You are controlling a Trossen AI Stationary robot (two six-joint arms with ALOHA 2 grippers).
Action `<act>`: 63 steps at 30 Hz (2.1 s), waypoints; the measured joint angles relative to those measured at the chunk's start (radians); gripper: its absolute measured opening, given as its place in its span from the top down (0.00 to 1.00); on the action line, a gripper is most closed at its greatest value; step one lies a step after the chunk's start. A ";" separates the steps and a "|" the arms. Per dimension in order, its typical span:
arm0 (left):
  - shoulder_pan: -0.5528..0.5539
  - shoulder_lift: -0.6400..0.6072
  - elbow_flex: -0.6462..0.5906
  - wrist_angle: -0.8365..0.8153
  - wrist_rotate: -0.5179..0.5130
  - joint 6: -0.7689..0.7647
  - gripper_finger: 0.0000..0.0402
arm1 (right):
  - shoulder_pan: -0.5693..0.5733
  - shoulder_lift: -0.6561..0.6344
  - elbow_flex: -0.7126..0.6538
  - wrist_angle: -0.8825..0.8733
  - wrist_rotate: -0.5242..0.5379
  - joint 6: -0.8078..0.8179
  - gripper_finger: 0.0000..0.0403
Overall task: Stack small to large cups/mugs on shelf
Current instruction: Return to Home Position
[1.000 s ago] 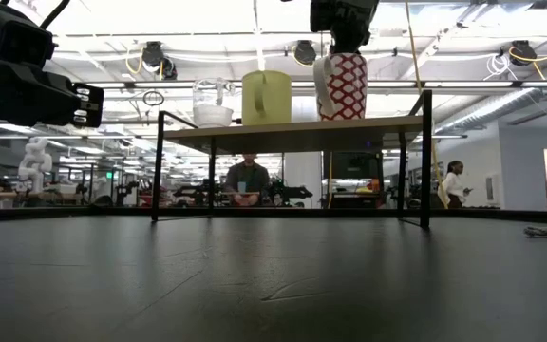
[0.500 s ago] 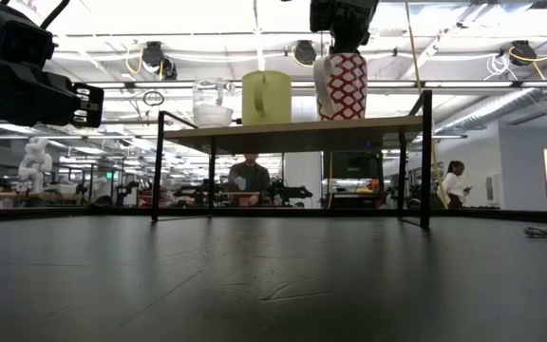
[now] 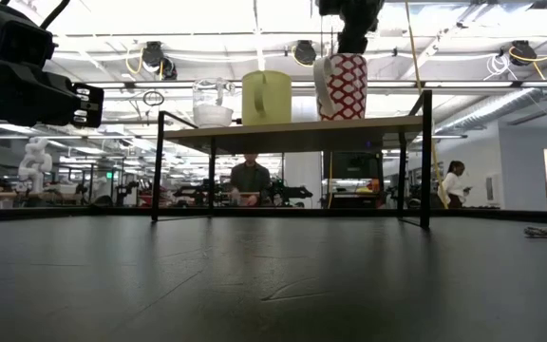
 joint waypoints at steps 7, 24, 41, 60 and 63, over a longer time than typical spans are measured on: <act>0.000 0.000 0.000 0.000 0.000 0.000 0.92 | 0.002 -0.077 0.000 -0.026 0.000 0.017 0.58; 0.000 0.000 0.000 0.000 0.000 0.000 0.92 | 0.045 -0.318 0.000 -0.120 -0.003 0.066 0.89; 0.000 0.000 0.000 0.000 0.000 0.000 0.92 | 0.088 -0.690 -0.441 0.064 -0.055 0.159 1.00; 0.000 0.000 0.000 0.000 0.000 -0.001 0.92 | 0.095 -1.148 -1.041 0.444 -0.186 0.252 1.00; 0.000 0.000 0.000 0.000 0.000 -0.002 0.92 | 0.121 -1.209 -1.130 0.553 -0.192 0.252 1.00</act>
